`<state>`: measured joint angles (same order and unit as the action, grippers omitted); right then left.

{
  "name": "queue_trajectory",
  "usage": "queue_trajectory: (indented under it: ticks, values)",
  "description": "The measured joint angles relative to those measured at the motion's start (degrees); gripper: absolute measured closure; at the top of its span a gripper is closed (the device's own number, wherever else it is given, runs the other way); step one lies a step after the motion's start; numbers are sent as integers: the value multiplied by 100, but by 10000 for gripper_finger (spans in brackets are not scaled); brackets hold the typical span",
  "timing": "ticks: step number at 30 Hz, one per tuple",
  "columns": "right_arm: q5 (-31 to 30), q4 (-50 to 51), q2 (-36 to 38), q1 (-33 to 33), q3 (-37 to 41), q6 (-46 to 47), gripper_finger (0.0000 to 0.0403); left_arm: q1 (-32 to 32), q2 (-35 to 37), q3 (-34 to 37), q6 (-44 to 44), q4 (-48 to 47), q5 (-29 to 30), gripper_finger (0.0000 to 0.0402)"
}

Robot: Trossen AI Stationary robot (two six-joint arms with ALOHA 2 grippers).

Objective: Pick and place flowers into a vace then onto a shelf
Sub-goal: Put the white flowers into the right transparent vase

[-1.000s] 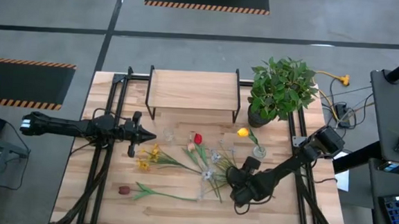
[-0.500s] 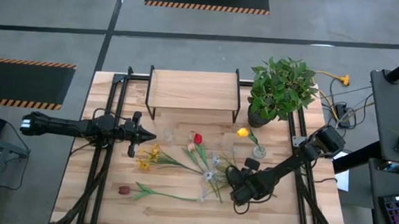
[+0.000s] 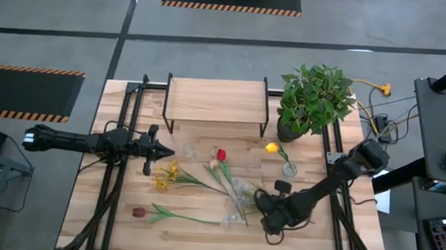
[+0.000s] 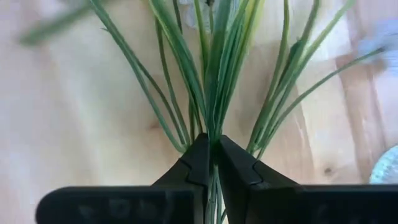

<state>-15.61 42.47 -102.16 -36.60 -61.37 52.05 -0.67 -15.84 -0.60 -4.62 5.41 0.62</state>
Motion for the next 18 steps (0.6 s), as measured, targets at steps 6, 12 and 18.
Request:
queue_trajectory:
  ticks: [6,12,18]
  values:
    - [-1069,43,662,-390,-6,24,390,0,0,0,-1,-41,0,402]
    - [-2238,86,1416,-980,1,28,390,0,0,0,0,-39,-2,402]
    - [-3511,85,2047,-1646,59,-78,390,0,0,0,0,-35,-2,402]
